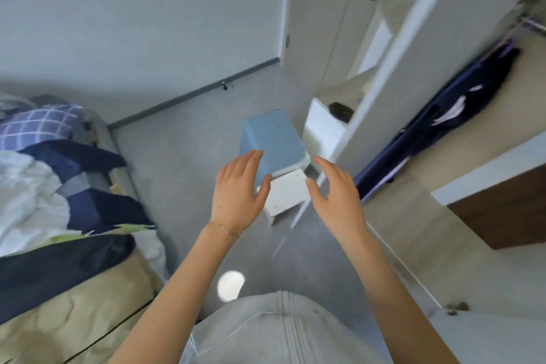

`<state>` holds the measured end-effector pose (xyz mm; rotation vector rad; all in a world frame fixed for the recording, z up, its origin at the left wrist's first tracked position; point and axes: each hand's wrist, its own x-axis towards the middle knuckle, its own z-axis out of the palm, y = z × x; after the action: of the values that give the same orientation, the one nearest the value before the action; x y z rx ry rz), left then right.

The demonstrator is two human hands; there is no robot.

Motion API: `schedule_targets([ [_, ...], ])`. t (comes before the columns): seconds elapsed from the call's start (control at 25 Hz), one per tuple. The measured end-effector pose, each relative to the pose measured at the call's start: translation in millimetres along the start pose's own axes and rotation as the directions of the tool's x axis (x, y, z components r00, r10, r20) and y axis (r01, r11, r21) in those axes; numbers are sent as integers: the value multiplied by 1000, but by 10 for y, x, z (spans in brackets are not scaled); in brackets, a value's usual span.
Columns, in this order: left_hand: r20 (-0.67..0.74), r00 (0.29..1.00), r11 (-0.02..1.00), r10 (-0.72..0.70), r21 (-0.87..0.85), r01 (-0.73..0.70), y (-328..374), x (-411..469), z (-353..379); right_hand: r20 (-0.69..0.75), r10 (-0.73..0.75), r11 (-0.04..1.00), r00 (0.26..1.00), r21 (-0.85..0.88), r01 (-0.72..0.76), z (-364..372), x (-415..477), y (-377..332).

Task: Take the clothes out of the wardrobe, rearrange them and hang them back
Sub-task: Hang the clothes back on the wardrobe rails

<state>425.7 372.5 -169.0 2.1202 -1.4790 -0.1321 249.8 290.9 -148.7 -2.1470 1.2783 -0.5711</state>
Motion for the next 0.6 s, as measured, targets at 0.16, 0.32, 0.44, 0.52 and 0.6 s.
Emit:
schedule_targets([
  [0.16,-59,981,975,-187,113,193,-1173,-272,-669,127,-95,995,987,43,90,933,124,-893],
  [0.32,-162,917,920,-363,96,381,-2010,-520,-1140,276,-216,976,937,52,209,1670,326,-1596],
  [0.44,-213,845,858,-490,52,511,-2542,-600,-1355,369,-294,954,882,51,297,2138,622,-1984],
  [0.52,-239,779,796,-580,37,605,-2920,-594,-1472,436,-347,934,830,79,349,2485,874,-2239],
  [0.6,-277,710,735,-647,21,678,-3281,-520,-1547,484,-400,910,779,111,399,2819,1167,-2476],
])
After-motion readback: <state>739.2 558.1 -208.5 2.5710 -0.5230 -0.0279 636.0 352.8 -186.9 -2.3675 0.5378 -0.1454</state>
